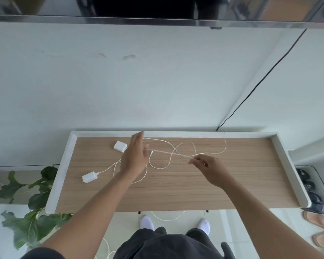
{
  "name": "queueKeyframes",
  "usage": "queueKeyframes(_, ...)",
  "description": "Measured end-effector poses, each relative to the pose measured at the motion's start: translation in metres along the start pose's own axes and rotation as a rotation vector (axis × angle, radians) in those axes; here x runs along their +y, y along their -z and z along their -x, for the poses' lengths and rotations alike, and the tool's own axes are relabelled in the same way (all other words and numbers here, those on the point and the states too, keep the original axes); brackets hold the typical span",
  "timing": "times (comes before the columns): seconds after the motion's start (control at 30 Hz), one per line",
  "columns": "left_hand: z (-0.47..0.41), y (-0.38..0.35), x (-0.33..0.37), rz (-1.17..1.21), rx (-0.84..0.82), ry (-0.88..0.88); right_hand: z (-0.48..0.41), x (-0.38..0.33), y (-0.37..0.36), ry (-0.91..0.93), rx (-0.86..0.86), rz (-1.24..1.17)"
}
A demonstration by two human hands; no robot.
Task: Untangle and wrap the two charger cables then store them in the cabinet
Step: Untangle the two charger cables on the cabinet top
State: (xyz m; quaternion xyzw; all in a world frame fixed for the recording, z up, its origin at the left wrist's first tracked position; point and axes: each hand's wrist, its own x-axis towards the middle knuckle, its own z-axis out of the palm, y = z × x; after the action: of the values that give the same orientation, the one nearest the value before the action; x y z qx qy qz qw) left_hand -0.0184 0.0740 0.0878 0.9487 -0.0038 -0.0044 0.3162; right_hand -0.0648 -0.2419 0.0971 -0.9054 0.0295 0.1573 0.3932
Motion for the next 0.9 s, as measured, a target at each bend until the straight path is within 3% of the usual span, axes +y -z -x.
queueKeyframes(0.1, 0.016, -0.020, 0.044, 0.038, -0.258, -0.366, 0.000, -0.007, 0.011, 0.070, -0.044, 0.007)
queueKeyframes(0.2, 0.025, -0.039, 0.085, 0.060, -0.408, -0.473, -0.001, -0.004, 0.026, 0.118, -0.059, -0.007)
queueKeyframes(0.3, 0.023, -0.050, 0.110, 0.217, -0.271, -0.414, 0.003, 0.011, 0.046, 0.111, -0.097, 0.012)
queueKeyframes(0.5, 0.020, -0.050, 0.147, 0.395, -0.044, -0.104, 0.002, 0.081, 0.084, 0.038, -0.025, 0.089)
queueKeyframes(0.7, 0.026, -0.053, 0.185, 0.462, 0.096, 0.017, -0.003, 0.141, 0.108, -0.053, -0.030, 0.231)
queueKeyframes(0.9, 0.040, -0.072, 0.209, 0.453, 0.021, -0.004, -0.001, 0.161, 0.138, -0.092, -0.012, 0.268)
